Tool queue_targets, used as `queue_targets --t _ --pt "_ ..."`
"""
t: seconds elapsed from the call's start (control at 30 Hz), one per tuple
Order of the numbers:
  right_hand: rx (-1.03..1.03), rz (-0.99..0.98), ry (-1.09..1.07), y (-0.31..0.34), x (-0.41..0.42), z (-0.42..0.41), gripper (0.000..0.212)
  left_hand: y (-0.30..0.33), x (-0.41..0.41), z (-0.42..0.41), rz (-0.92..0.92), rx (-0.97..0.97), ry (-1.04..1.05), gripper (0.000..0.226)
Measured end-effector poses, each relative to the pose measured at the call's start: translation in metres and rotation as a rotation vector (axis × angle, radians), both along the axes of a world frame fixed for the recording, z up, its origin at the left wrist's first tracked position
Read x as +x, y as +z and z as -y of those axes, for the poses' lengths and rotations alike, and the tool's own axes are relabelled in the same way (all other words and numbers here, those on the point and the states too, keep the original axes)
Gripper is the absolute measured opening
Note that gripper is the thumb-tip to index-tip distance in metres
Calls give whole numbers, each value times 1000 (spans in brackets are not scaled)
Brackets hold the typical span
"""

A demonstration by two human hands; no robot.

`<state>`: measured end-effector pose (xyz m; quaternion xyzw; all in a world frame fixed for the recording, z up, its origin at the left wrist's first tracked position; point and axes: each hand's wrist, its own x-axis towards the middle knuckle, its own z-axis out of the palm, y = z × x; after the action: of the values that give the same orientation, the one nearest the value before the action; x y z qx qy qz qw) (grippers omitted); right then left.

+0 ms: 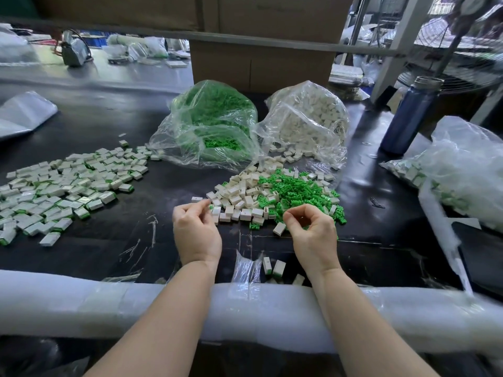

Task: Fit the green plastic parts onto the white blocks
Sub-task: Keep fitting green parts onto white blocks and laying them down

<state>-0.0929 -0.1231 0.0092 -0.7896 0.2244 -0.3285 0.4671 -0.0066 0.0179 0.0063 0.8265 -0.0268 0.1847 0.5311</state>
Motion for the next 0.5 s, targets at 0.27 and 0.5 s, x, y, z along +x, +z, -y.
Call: queue_targets --t 0.27,0.5 --pt "-12 -13 -104 -2 1 4 8 -2 0 2 -138 190 55 27" --pt "-77 -119 -176 -3 0 7 11 -1 -2 1 -137 335 -25 43"
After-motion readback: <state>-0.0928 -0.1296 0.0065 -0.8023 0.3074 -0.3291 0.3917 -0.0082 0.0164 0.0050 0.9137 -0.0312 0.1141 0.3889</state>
